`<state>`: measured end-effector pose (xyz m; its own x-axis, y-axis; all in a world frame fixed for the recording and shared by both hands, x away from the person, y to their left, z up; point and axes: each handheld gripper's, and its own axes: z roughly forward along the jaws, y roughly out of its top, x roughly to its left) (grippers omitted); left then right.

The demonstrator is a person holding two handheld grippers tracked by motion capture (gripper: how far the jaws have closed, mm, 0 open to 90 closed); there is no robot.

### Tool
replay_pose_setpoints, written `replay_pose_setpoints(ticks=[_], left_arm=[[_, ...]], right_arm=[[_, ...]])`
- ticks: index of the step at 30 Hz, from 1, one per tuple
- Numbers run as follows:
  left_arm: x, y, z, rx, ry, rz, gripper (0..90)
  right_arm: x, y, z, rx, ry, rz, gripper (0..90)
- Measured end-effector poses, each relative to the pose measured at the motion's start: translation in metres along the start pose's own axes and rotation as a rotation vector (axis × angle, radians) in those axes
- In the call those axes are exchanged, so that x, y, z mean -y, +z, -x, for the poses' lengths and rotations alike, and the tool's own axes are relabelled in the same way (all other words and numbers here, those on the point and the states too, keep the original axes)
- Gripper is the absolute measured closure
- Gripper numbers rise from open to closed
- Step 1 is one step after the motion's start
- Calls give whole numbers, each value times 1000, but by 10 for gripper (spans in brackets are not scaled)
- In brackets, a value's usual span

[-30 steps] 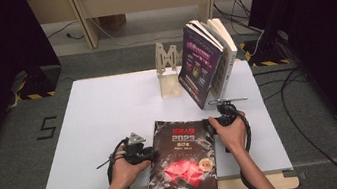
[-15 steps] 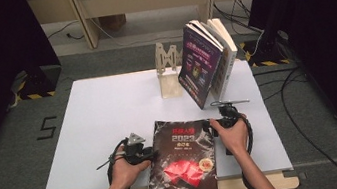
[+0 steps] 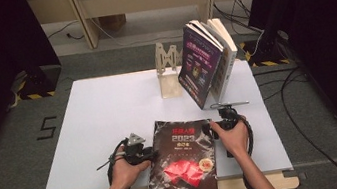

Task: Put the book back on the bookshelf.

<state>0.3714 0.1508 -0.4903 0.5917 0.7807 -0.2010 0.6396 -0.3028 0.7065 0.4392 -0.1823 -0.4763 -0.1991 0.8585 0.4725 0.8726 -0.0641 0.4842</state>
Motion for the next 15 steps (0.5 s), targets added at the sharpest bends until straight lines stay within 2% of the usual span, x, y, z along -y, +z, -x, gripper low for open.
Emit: replay_pose_setpoints(ticks=[5,8,9,15], left_arm=[[0,0,0,0,-3,0,663],[0,0,0,-1,-6,0,663],[0,0,0,-1,-5,0,663],[0,0,-1,5,-9,-1,663]], right_arm=[[1,-1,-1,2,-2,0,592],[3,1,-4,-28,-4,-32,610],[4,2,-5,-16,-28,-24,615],[3,-2,-6,-20,-31,-18,710]])
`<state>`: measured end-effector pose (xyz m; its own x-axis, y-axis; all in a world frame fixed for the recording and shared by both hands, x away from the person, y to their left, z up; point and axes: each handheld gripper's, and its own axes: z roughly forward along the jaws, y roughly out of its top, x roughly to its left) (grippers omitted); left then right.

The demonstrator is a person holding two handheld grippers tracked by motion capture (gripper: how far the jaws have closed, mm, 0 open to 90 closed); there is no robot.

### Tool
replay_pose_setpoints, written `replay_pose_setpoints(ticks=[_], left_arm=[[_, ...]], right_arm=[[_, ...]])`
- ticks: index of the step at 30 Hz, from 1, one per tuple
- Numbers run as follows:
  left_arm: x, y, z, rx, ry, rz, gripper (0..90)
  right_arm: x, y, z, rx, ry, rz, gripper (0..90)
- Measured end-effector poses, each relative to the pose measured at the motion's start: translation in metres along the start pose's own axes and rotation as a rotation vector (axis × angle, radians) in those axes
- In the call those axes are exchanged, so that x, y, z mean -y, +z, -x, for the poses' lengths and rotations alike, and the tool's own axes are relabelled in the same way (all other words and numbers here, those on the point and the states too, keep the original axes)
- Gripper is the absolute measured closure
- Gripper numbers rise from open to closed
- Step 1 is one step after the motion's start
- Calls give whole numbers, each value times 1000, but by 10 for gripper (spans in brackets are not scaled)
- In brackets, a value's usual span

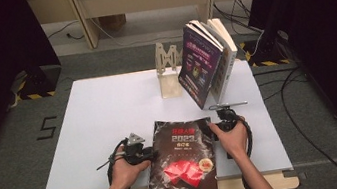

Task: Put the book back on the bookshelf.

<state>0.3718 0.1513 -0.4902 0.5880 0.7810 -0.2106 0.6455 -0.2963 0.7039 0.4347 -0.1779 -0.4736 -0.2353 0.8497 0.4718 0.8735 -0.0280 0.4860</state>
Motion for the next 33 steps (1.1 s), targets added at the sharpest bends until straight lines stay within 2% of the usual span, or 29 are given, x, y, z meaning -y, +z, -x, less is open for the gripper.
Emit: replay_pose_setpoints(ticks=[5,12,17,21,22,27,33], left_arm=[[0,0,0,2,-5,1,662],[-1,0,-1,6,-14,0,659],[-3,0,-6,35,-84,1,634],[-9,-6,-6,51,-115,56,597],[-10,-7,-6,52,-114,61,583],[-17,-13,-4,57,-114,103,543],[-24,-19,-3,88,-119,140,535]], right_arm=[[-4,-8,-4,-27,4,-1,816],[-8,-18,-12,-59,2,43,872],[-9,-26,-17,-77,7,90,875],[-11,-35,-22,-84,10,142,875],[-13,-39,-24,-84,4,169,875],[-18,-50,-33,-83,-10,232,875],[-26,-66,-45,-90,-23,304,875]])
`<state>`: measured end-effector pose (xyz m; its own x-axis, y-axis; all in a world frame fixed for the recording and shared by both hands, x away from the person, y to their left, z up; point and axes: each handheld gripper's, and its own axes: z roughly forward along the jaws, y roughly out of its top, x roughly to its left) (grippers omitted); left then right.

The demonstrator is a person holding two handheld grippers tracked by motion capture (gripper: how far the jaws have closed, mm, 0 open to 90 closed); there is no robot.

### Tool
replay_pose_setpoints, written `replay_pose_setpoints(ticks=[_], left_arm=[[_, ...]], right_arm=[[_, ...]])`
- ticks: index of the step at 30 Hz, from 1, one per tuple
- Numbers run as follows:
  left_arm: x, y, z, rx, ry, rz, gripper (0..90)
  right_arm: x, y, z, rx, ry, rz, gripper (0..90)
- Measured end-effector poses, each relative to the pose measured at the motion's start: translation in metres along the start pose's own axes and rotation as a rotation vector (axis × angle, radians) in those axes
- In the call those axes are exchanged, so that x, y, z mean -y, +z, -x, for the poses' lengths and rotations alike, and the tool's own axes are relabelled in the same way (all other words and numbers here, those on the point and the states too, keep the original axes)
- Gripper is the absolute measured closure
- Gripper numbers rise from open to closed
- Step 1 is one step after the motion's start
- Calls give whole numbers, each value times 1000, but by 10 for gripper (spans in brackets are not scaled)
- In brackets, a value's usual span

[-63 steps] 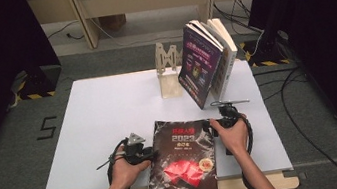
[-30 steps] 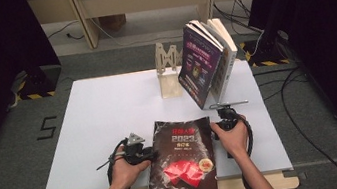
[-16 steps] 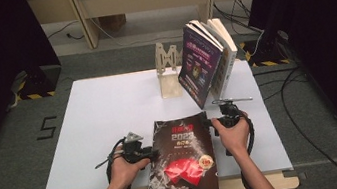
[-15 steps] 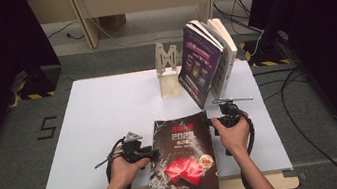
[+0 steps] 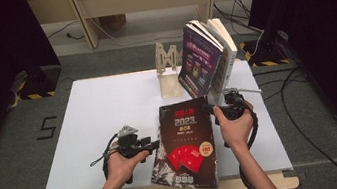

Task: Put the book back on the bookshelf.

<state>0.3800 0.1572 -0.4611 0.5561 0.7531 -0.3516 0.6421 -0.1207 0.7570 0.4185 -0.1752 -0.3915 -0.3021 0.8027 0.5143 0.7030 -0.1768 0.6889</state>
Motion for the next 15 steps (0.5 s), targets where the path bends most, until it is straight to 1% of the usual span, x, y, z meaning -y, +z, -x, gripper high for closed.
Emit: replay_pose_setpoints(ticks=[2,5,6,8,9,12,15], left_arm=[[-2,-2,1,6,5,15,531],[-6,-4,2,15,5,30,527],[-7,-5,3,13,9,31,525],[-10,-6,4,18,14,38,524],[-11,-7,5,19,16,38,524],[-14,-7,7,33,13,47,524],[-16,-8,9,48,19,57,526]], right_arm=[[-5,-3,-3,4,-21,31,875],[-10,-7,-8,1,-26,64,875],[-11,-8,-10,-2,-20,72,875],[-14,-9,-12,0,-34,97,875],[-14,-10,-14,-4,-23,99,875],[-17,-9,-19,5,-34,125,875],[-19,-9,-23,-2,-37,136,875]])
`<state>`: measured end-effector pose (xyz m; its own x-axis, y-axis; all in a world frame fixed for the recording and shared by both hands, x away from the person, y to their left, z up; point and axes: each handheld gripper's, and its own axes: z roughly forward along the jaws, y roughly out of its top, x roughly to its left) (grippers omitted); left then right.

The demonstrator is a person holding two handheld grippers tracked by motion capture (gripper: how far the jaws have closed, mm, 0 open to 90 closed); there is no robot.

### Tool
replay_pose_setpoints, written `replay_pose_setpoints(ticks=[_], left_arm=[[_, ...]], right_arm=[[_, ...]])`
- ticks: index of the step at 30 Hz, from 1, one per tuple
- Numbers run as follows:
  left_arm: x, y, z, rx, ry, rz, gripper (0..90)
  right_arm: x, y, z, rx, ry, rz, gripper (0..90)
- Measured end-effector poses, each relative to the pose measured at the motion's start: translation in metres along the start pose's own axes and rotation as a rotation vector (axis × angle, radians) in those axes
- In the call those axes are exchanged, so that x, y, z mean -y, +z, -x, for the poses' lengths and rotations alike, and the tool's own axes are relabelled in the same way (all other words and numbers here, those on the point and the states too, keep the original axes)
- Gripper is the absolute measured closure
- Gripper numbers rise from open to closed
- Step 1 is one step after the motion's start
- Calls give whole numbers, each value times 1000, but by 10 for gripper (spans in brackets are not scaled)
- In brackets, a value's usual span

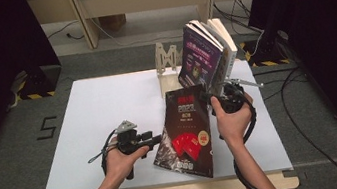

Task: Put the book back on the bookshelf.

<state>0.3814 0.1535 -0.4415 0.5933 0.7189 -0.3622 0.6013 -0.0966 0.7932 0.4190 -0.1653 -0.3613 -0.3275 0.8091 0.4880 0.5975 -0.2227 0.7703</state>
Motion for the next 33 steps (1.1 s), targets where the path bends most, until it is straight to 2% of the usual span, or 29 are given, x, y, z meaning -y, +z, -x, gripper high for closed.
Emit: replay_pose_setpoints(ticks=[15,24,33], left_arm=[[-25,2,14,29,51,41,515],[-43,6,22,40,60,65,489],[-57,10,29,41,64,78,469]], right_arm=[[-19,1,-19,16,-40,98,875],[-25,8,-28,33,-48,151,874],[-28,13,-36,37,-60,169,873]])
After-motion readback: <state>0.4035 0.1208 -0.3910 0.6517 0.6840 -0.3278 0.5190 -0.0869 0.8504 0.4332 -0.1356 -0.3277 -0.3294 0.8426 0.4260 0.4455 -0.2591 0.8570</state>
